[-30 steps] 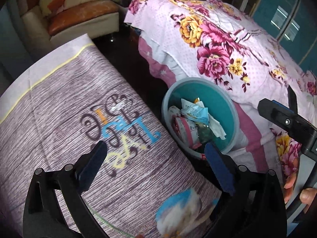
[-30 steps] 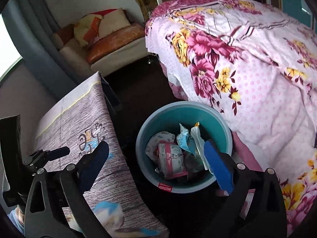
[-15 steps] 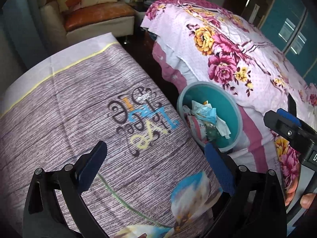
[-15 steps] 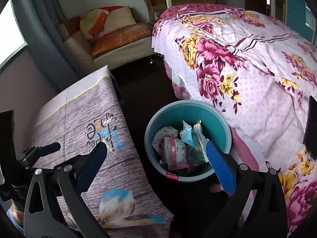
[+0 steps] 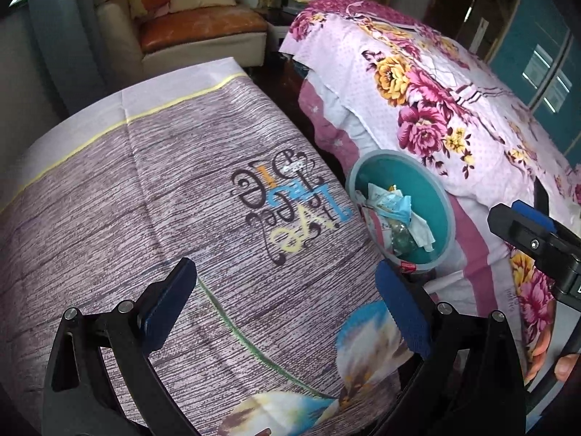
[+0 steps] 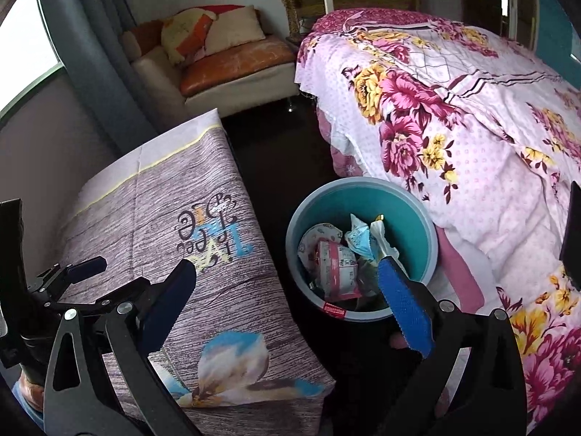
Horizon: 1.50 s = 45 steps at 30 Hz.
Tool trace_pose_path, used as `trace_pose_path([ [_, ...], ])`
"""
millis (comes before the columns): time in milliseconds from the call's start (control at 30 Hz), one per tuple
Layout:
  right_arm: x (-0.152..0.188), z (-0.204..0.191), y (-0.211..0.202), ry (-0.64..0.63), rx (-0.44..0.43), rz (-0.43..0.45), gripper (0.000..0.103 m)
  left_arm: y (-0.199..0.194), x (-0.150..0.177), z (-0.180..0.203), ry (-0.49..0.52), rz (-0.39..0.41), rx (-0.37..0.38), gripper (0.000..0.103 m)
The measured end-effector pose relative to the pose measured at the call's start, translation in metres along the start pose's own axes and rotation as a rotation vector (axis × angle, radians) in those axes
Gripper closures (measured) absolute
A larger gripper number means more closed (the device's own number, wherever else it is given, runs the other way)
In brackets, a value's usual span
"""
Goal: Collect trash
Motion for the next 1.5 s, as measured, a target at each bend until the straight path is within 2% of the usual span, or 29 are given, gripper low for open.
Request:
trace_pose_path([
  [1233, 0.001, -0.009, 0.038, -0.014, -0.015, -0.078, 0.007, 0.024, 0.007, -0.023, -0.042, -0.043, -0.039, 0.004],
  [1500, 0.003, -0.008, 0.045, -0.011, -0.016, -0.094, 0.007, 0.026, 0.007, -0.024, -0.039, -0.030, -0.051, 0.004],
])
Point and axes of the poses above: each gripper's, at about its wrist camera, not at the fingertips, and y roughly the way its jaws point, z to its right, x to its underside, the point moved 8 cm from there along y, roughly the way its jaws point, and after that the axes turned 4 degrees about y, right-handed, at the moved point
